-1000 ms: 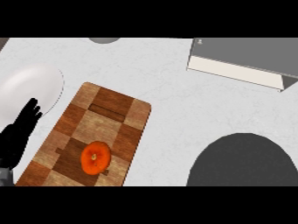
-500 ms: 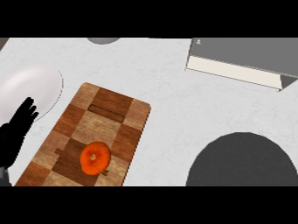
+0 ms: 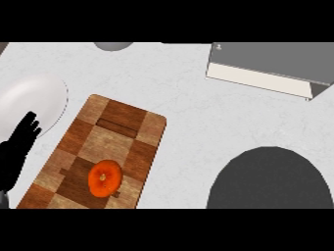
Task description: Pick the tomato from the placemat and place it in the tiered shelf
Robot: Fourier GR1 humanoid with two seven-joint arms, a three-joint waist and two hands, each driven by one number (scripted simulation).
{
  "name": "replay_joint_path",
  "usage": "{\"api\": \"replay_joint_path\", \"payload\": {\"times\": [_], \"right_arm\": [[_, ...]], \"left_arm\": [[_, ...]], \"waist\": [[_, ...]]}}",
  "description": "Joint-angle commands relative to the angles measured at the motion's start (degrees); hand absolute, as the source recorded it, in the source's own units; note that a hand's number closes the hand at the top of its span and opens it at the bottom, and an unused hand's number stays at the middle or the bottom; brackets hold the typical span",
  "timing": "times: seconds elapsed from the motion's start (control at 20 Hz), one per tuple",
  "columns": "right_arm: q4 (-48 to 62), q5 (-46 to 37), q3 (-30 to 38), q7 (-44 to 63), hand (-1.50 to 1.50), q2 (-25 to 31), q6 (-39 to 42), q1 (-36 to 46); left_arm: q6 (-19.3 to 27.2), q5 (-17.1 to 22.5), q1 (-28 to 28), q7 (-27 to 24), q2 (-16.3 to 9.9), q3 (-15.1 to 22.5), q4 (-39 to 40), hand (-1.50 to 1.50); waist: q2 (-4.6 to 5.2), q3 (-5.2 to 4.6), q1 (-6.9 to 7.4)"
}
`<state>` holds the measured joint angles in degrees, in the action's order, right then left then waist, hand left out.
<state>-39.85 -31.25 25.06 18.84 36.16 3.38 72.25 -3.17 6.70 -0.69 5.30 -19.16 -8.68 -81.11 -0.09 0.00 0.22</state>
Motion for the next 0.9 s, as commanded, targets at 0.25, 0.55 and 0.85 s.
{"api": "replay_joint_path", "payload": {"times": [0.25, 0.55, 0.85], "right_arm": [[-9.2, 10.8, 9.2, 3.5, -1.50, 11.4, 9.1, -3.2], [-10.0, 14.9, 15.7, 8.7, -1.50, 25.6, 19.2, -8.4], [-6.5, 21.1, 23.6, 7.9, -1.50, 38.9, 33.3, -15.5]], "left_arm": [[-1.6, 0.4, -0.3, 0.3, -1.2, -1.3, 0.4, 0.00], [-0.8, 0.6, -1.2, -0.3, -0.3, -2.1, 0.5, 0.00], [1.6, -1.6, 1.5, 1.1, 1.2, -0.8, 0.8, 0.00]], "waist": [[-0.36, 0.01, -1.10], [-0.30, 0.02, -1.68], [-0.18, 0.05, -1.99]]}}
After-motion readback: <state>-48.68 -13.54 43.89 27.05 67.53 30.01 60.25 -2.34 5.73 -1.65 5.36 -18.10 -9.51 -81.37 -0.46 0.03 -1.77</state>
